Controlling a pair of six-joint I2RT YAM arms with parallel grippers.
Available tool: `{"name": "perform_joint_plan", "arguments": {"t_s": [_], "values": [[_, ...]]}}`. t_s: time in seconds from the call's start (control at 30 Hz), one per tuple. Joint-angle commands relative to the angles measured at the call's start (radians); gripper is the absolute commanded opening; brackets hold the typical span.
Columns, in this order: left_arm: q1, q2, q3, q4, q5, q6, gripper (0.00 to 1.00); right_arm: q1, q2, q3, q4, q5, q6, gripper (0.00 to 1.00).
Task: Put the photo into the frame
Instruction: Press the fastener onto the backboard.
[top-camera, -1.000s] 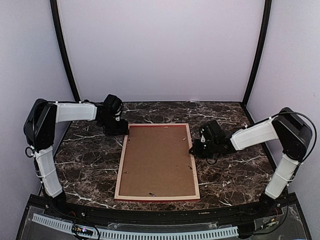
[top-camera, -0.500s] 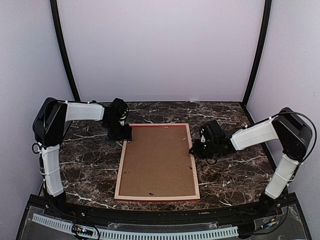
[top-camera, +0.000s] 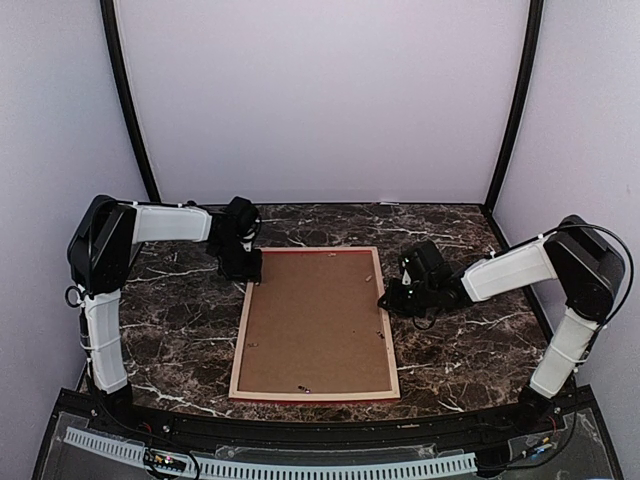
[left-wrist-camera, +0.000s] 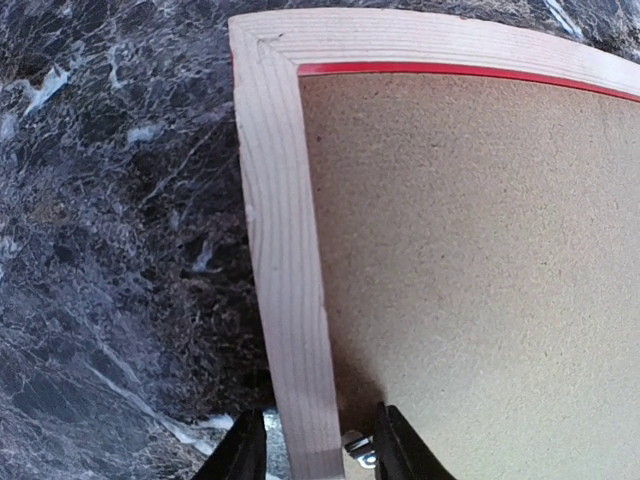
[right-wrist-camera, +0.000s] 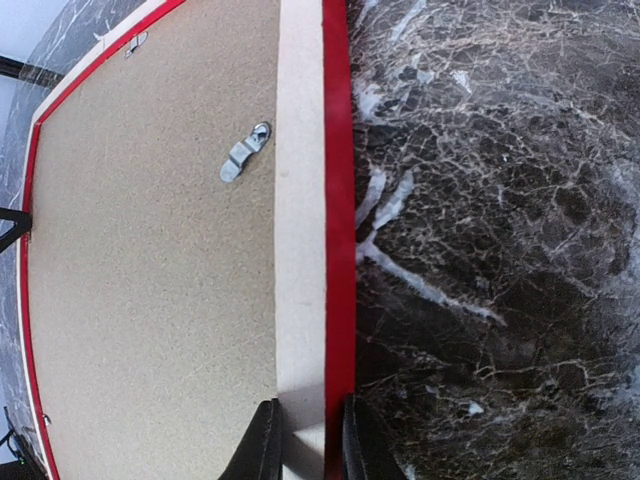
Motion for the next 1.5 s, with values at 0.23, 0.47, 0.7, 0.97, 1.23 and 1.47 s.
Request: {"name": "perform_joint_plan", "arguments": {"t_s": [0.23,0.47,0.7,0.97,1.23,1.47], "values": [[-0.002,-0.026,-0.082,0.023,0.027,-0.067,0.29,-0.001,-0.034,-0.043,-0.064,-0.040,0.044,0.05],[0.024,-0.066,-0.171,0.101,0.086,-0.126,0.25,-0.001,-0.046,-0.044,-0.071,-0.037,0.042,0.05],[0.046,-0.082,-0.190,0.115,0.107,-0.151,0.38,-0.004,-0.055,-0.040,-0.073,-0.035,0.034,0.05],[0.044,-0.107,-0.170,0.072,0.044,-0.121,0.49,-0.006,-0.042,-0.035,-0.068,-0.042,0.023,0.05],[0.039,-0.107,-0.169,0.063,0.047,-0.103,0.46,-0.007,-0.036,-0.041,-0.058,-0.049,0.024,0.05],[0.017,-0.093,-0.173,0.019,-0.007,-0.084,0.41,-0.007,-0.029,-0.041,-0.053,-0.053,0.019,0.05]]}}
